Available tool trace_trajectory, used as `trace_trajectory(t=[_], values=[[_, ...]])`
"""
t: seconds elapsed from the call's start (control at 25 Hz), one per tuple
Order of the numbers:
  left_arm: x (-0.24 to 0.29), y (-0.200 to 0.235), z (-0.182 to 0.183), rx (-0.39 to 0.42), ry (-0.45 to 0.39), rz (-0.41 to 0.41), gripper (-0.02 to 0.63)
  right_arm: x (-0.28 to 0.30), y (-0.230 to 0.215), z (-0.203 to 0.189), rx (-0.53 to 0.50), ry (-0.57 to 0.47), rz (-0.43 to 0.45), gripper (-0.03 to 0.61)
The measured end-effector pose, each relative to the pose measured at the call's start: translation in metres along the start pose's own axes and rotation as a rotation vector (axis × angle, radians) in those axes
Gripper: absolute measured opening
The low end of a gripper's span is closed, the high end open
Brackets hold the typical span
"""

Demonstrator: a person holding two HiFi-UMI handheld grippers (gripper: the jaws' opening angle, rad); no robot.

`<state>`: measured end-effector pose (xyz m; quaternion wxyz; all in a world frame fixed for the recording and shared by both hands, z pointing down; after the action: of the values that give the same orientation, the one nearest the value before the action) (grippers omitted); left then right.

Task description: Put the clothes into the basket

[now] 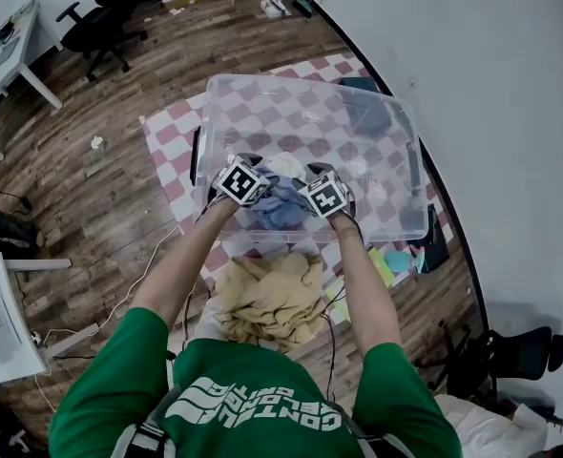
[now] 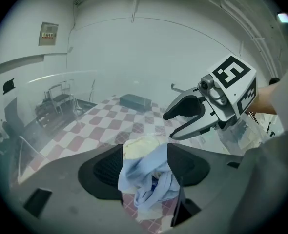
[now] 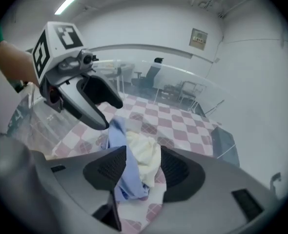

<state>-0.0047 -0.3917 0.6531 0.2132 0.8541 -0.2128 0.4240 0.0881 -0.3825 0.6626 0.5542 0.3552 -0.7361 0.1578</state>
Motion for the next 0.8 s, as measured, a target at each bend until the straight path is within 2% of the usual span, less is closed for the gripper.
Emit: trace_trajectory(t=[0.12,0.32,0.4,0.52,0.64,0.8], values=[[-0.018,-0.001,0.016,0.003,-0.070,0.025,0.265,-0.034,-0.013,0.020,0.051,-0.104,-0.039,0.221],[-0.063,-0.012,0.051,0.020,-0.206,0.069,0.257,-0.098,-0.024,0.043,0.067,-0.260,-0.090,0.206],[-0.084,-0.019,0.066,0.028,-0.268,0.075,0.212,-0.124,-0.024,0.047,0.069,-0.314,-0.123,0.131],[-0.116,-0.035,0.084,0.040,-0.354,0.072,0.136,-0.163,-0.019,0.047,0.075,-0.381,-0.167,0.055],[-0.142,-0.057,0.091,0.052,-0.425,0.065,0.037,-0.195,-0.007,0.037,0.093,-0.439,-0.164,0.018],[-0.163,-0.088,0.086,0.065,-0.475,0.046,0.004,-0.232,0.010,0.015,0.148,-0.520,-0.120,0.009]])
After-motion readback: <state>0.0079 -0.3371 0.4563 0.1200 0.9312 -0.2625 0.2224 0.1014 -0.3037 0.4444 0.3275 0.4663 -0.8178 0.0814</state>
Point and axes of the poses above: the fingertips, and each gripper's own axes: x forward along the fingers, y to its left, z out of its top, the point moved 2 cm from there along -x, backward along the fingers, and after that the axes turned 14 degrees about y, right-handed, at the moved point
